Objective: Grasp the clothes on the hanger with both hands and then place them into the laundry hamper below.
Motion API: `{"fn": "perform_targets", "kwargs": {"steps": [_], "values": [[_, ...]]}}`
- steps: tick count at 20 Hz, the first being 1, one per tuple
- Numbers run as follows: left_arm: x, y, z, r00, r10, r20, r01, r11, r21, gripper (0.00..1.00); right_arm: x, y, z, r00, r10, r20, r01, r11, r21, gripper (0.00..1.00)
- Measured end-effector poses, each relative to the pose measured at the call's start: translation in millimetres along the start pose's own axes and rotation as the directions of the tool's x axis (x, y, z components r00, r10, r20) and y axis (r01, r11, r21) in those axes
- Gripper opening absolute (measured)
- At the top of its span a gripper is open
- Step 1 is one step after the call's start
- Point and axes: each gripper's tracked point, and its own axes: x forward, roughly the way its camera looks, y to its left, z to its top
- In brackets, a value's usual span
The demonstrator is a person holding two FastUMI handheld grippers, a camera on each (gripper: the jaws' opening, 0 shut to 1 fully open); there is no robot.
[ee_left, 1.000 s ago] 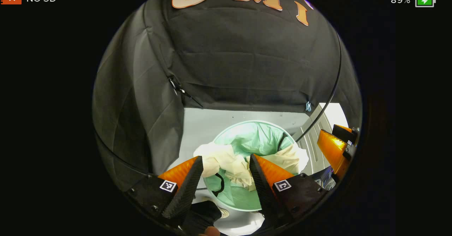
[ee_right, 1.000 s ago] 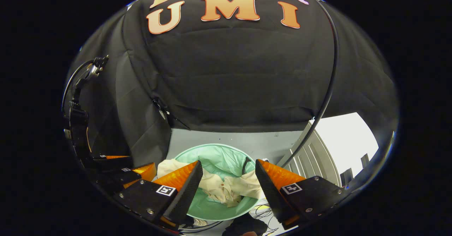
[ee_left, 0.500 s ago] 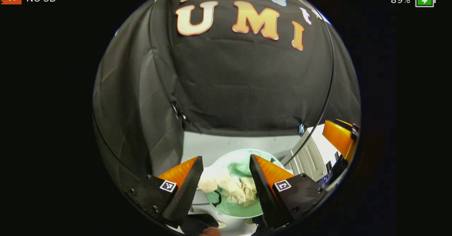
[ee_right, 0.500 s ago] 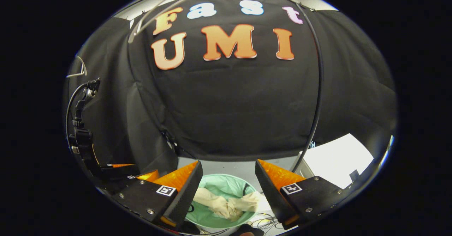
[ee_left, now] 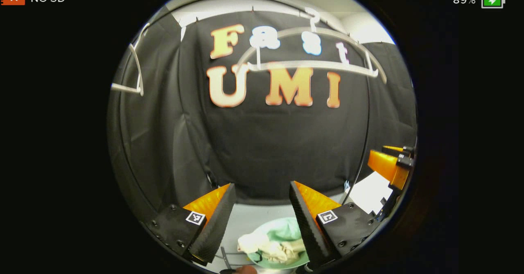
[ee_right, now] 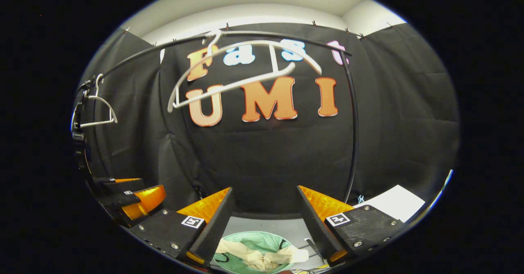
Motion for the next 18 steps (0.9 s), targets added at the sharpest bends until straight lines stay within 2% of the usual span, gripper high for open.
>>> {"fn": "perform_targets", "kwargs": {"steps": [4,5,6,11,14,15,16,17,18], "values": [[-25,20,67,0.990,0.023,0.138,-0.027,0.999,0.027,0.82,-35,6,50,0.993,0.012,0.120,-0.006,0.999,-0.047,0.92],[-31,27,80,0.988,0.026,0.153,-0.031,0.999,0.031,0.81,-40,8,62,0.990,0.020,0.140,-0.013,0.998,-0.054,0.92],[-39,32,90,0.986,0.033,0.165,-0.039,0.999,0.030,0.80,-48,9,71,0.989,0.024,0.149,-0.015,0.998,-0.062,0.98],[-68,51,142,0.975,0.022,0.221,-0.025,1.000,0.010,0.80,-75,5,123,0.977,0.039,0.208,-0.023,0.996,-0.081,0.96],[-75,61,162,0.967,0.024,0.252,-0.018,0.999,-0.028,0.82,-84,5,139,0.974,0.039,0.224,-0.023,0.997,-0.073,0.89],[-77,64,165,0.965,0.032,0.259,-0.027,0.999,-0.023,0.80,-85,5,141,0.974,0.041,0.224,-0.025,0.997,-0.075,0.87],[-77,67,166,0.964,0.040,0.262,-0.038,0.999,-0.015,0.81,-86,5,141,0.974,0.041,0.224,-0.024,0.997,-0.077,0.99],[-77,70,165,0.963,0.051,0.264,-0.050,0.999,-0.011,0.82,-84,4,141,0.974,0.036,0.225,-0.019,0.997,-0.078,0.99],[-75,70,165,0.964,0.055,0.259,-0.054,0.998,-0.010,0.82,-84,3,141,0.974,0.030,0.223,-0.012,0.997,-0.079,0.93]]}}
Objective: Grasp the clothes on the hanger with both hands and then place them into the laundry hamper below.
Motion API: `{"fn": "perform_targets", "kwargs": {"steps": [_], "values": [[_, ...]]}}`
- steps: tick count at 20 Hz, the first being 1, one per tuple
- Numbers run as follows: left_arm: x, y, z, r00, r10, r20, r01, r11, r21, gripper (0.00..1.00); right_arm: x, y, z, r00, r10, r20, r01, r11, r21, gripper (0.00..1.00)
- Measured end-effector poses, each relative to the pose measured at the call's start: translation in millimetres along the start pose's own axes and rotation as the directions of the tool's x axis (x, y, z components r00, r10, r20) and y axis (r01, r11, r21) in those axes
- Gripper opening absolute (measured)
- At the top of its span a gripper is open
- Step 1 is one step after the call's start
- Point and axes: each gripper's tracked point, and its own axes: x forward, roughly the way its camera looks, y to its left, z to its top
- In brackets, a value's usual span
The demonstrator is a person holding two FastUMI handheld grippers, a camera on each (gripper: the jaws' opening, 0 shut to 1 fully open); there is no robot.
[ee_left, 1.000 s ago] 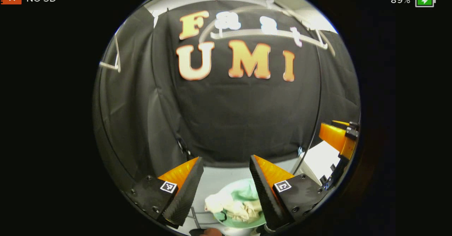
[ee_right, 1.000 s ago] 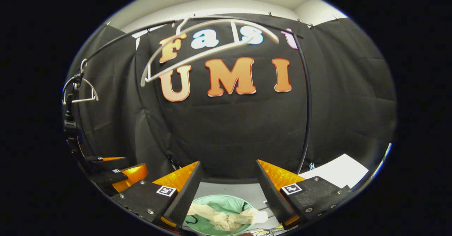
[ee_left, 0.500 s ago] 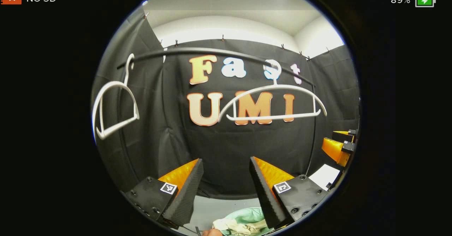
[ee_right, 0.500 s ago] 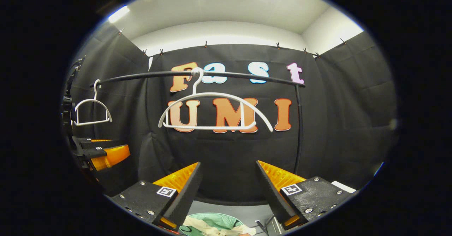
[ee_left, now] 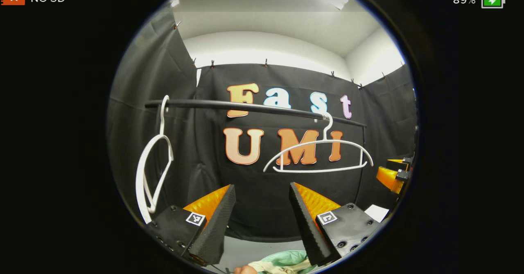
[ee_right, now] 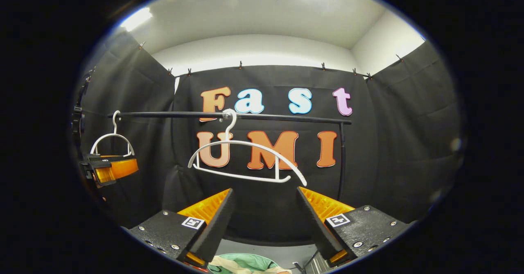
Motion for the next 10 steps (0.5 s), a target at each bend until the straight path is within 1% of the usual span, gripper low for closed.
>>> {"fn": "perform_targets", "kwargs": {"steps": [1,5,9,10], "values": [[-1,-1,-1,1.000,0.000,-0.004,0.000,1.000,-0.004,0.81,1,0,-4,1.000,-0.004,-0.004,0.004,1.000,-0.004,0.93],[-4,0,3,1.000,0.008,0.000,-0.008,1.000,0.009,0.81,4,1,-13,1.000,-0.005,-0.020,0.005,1.000,-0.006,0.92],[-5,1,8,1.000,0.020,0.014,-0.021,1.000,0.019,0.81,5,2,-15,1.000,-0.002,-0.022,0.002,1.000,-0.006,0.93],[-5,0,10,1.000,0.022,0.019,-0.022,0.999,0.024,0.82,5,2,-15,1.000,-0.005,-0.021,0.005,1.000,-0.010,0.93]]}}
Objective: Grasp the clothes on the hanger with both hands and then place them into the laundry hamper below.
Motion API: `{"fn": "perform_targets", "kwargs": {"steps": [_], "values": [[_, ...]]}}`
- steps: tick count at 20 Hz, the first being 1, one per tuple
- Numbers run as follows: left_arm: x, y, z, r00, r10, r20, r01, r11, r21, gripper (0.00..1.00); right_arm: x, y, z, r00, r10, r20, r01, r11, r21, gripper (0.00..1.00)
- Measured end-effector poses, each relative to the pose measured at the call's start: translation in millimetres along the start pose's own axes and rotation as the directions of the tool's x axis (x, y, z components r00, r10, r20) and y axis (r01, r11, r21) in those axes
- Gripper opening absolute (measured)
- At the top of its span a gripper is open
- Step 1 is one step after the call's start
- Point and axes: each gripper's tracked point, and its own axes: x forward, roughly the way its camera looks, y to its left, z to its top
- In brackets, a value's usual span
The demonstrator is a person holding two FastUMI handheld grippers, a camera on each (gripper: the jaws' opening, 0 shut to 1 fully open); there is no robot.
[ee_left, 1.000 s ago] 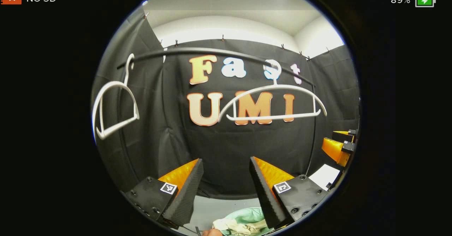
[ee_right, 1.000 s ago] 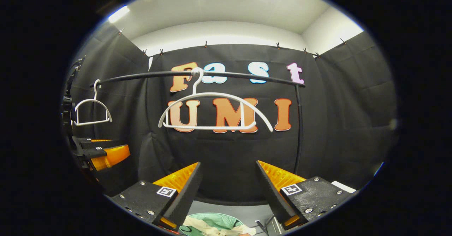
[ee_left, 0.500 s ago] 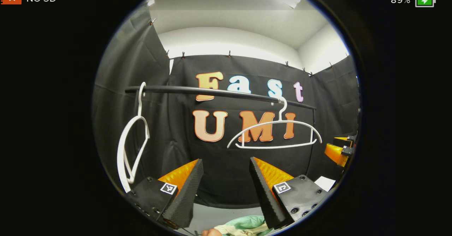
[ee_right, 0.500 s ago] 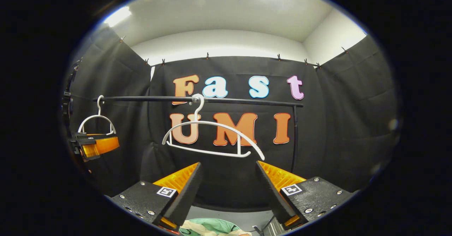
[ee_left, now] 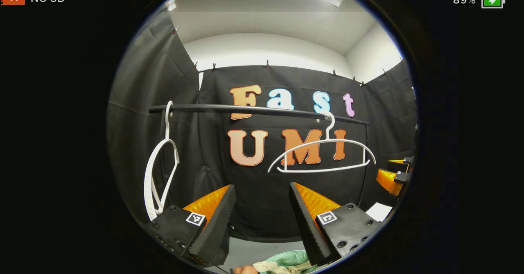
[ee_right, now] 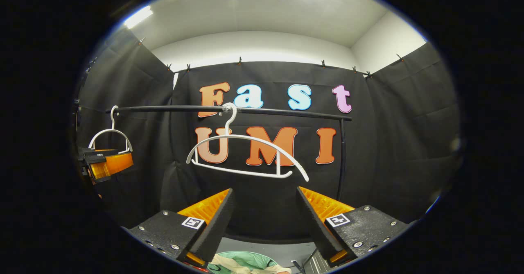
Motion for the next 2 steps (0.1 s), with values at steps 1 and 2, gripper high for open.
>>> {"fn": "perform_targets", "kwargs": {"steps": [1,2], "values": [[-0.2,-0.2,1.0,1.000,0.000,0.004,0.000,1.000,0.004,0.82,0.3,0.3,0.0,1.000,-0.002,0.001,0.002,1.000,-0.003,0.93],[0.6,-1.8,0.8,1.000,-0.003,0.005,0.003,1.000,0.005,0.81,0.2,0.9,0.7,1.000,-0.001,0.003,0.001,1.000,-0.004,0.93]]}}
